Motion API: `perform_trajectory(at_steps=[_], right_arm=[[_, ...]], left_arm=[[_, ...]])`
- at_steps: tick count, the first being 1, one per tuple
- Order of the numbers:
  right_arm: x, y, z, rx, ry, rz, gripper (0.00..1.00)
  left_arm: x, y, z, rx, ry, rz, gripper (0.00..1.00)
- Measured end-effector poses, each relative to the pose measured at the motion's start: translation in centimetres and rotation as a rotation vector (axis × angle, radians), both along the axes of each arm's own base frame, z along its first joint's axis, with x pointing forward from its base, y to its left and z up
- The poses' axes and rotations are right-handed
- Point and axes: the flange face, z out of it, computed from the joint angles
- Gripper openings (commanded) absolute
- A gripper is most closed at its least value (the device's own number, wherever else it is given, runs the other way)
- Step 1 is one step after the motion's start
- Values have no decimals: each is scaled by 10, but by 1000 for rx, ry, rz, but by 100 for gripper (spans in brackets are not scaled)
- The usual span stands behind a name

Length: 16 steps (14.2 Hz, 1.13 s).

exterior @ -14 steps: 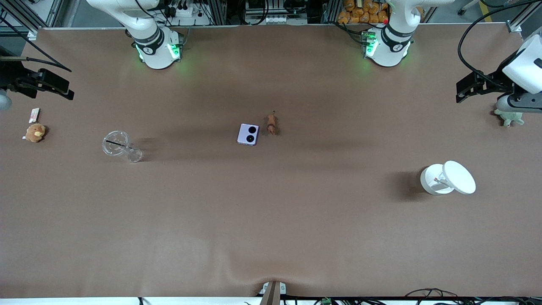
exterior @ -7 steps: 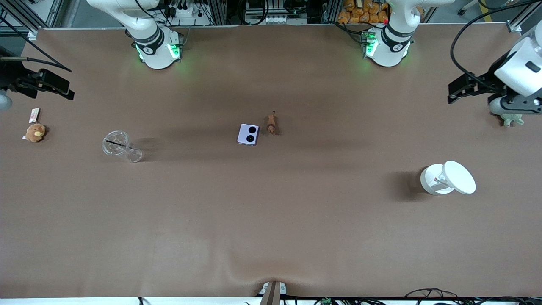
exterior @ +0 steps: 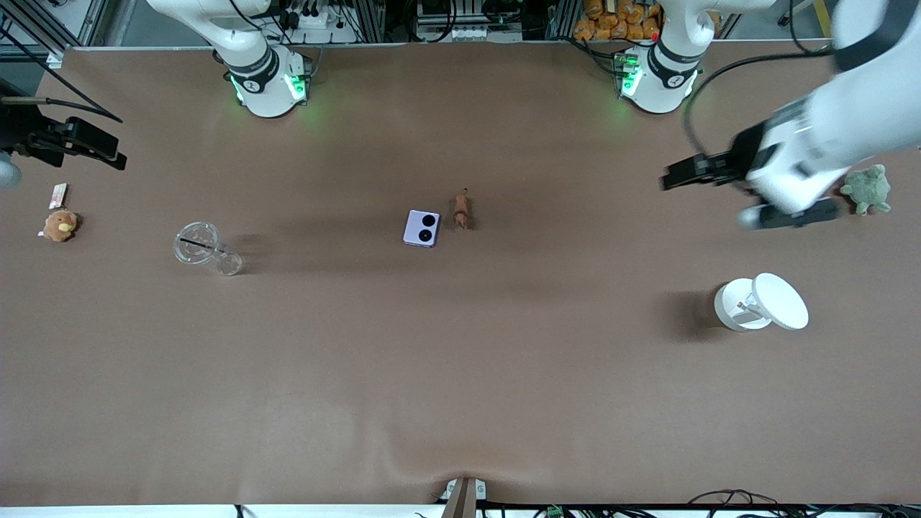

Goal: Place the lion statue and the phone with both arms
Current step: 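Reach the left gripper to the brown lion figurine beside the phone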

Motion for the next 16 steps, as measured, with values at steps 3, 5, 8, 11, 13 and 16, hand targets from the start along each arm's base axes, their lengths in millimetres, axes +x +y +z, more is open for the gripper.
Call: perform_trajectory(at_steps=[3, 5, 8, 11, 13, 16], right_arm=[[0, 0, 0, 0, 4, 0, 100], [0, 0, -1, 0, 4, 0, 100], [0, 0, -1, 0, 5, 0, 100], [0, 0, -1, 0, 6, 0, 100], [0, 0, -1, 0, 6, 0, 100], [0, 0, -2, 0, 7, 0, 100]], left_arm=[[-6, -94, -36, 2, -24, -48, 100], [-17, -148, -60, 5, -35, -42, 100], [-43, -209, -95, 67, -32, -93, 100], [-79, -277, -140, 139, -61, -112, 100], [-104, -315, -173, 173, -76, -116, 100], [-134, -354, -212, 186, -99, -144, 100]])
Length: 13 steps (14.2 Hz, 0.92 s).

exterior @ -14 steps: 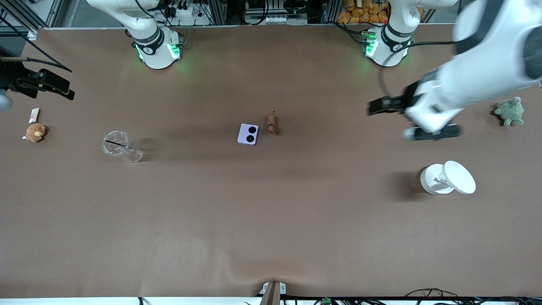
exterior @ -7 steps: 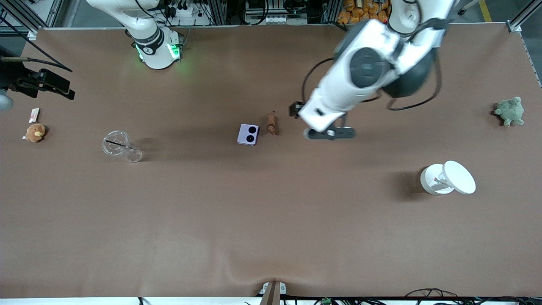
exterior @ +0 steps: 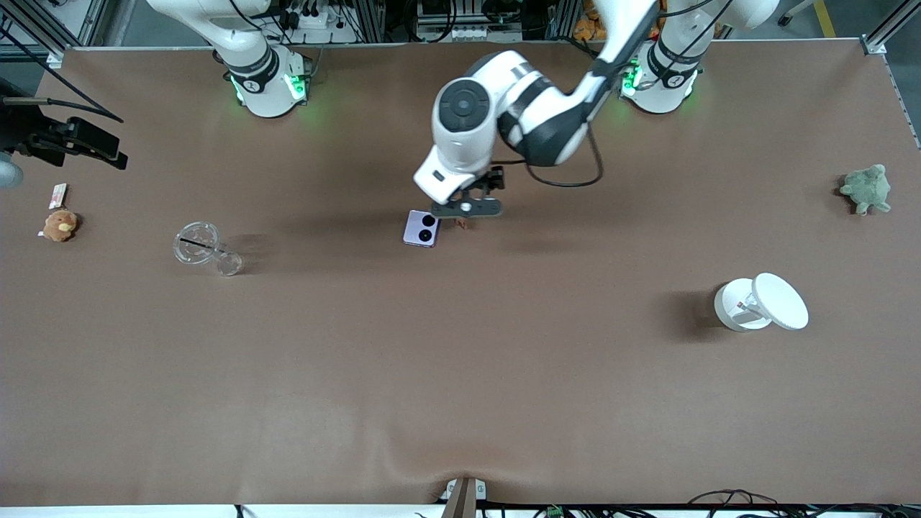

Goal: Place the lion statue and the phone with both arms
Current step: 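Reach the left gripper to the brown lion figurine beside the phone, then close the left gripper on the lion figurine and lift it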

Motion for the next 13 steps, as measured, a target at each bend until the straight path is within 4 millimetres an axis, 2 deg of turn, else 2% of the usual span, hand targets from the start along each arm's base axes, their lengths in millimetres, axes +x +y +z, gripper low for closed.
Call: perform_trajectory(at_steps=[2, 6, 12, 13], right_arm=[[0, 0, 0, 0, 1, 0, 100], [0, 0, -1, 0, 1, 0, 100], [0, 0, -1, 0, 2, 0, 100], [0, 0, -1, 0, 2, 0, 100]], left_arm=[[-13, -18, -30, 11, -22, -9, 100], [-18, -22, -94, 95, -41, -46, 100], [-22, -21, -139, 129, -16, -51, 100], [-25, -22, -145, 132, -14, -56, 95]])
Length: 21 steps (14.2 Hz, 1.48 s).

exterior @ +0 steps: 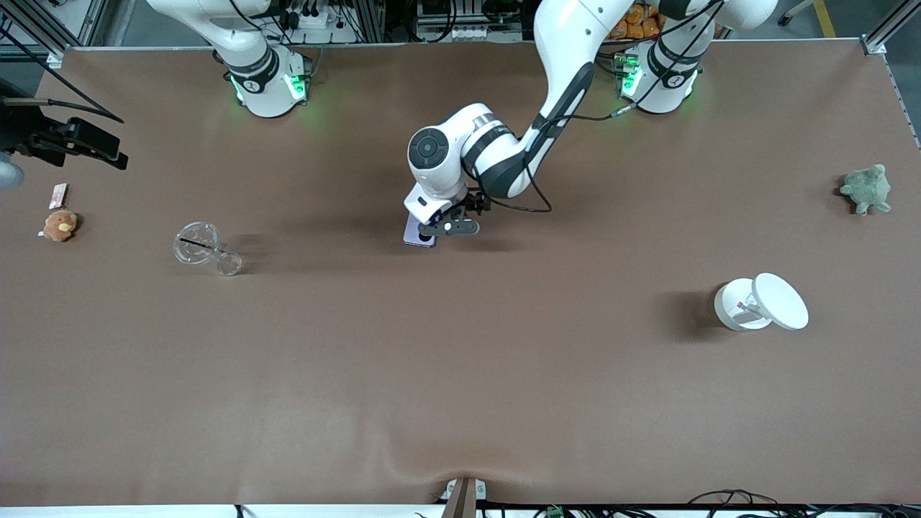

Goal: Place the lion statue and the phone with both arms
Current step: 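Close the left gripper on the lion figurine and lift it, then carry the figurine toward the lamp while the right gripper reaches the phone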

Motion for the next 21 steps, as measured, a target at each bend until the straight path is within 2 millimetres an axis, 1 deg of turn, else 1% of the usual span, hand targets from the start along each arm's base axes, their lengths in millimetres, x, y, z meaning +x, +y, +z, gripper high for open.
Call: perform_trajectory(at_steps=[1, 2, 3, 9, 11, 12, 13, 15, 17, 18, 19, 20, 21], right_arm=[[0, 0, 0, 0, 0, 0, 100], [0, 0, 0, 0, 0, 0, 100], [0, 0, 0, 0, 0, -1, 100], [0, 0, -2, 0, 3, -1, 100], [0, 0, -2, 0, 4, -1, 100], [0, 0, -2, 0, 4, -1, 100], [0, 0, -2, 0, 4, -1, 100], [0, 0, -2, 0, 4, 0, 100], [0, 0, -2, 0, 4, 0, 100], [0, 1, -2, 0, 4, 1, 100], [0, 2, -2, 0, 5, 4, 100], [1, 7, -4, 0, 9, 13, 100], [2, 15, -8, 0, 16, 27, 100]], left_arm=[[-3, -1, -5, 3, 2, -4, 48], [-4, -2, -8, 5, 4, -6, 6], [-5, -2, -9, 6, 5, -8, 0], [-4, -4, -7, 1, 1, -7, 0], [1, -6, 3, -13, -13, 7, 0], [6, -7, 15, -25, -26, 18, 0], [11, -7, 33, -37, -40, 25, 0], [24, -1, 82, -60, -78, 55, 0], [45, 17, 138, -86, -132, 103, 0], [58, 31, 163, -92, -159, 133, 0], [73, 48, 184, -94, -184, 172, 0], [90, 68, 200, -91, -211, 226, 0], [108, 89, 211, -84, -234, 278, 0]])
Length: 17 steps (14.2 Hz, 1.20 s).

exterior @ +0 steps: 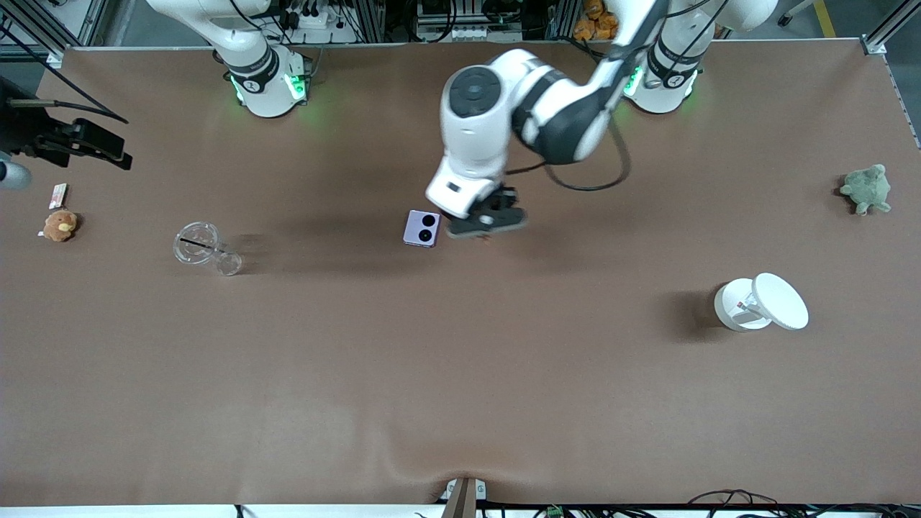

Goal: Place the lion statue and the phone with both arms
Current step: 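Carry the figurine toward the lamp while the right gripper reaches the phone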

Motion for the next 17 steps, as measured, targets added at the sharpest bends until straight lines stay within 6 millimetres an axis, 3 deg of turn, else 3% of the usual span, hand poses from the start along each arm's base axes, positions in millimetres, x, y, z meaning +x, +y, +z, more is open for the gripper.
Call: perform_trajectory(at_steps=[3, 6, 12, 15, 17], right_arm=[[5, 38, -19, -3, 36, 67, 100], [9, 86, -41, -12, 74, 73, 100], [7, 203, -109, -20, 65, -14, 100], [-5, 255, -157, -9, 43, -75, 100], [-14, 291, -191, -20, 44, -111, 100]], left_arm=[[50, 66, 6, 39, -39, 129, 0], [89, 126, -13, 92, -29, 198, 0], [142, 240, -101, 204, 124, -14, 0], [155, 284, -129, 253, 188, -179, 0], [159, 302, -152, 328, 224, -263, 0]])
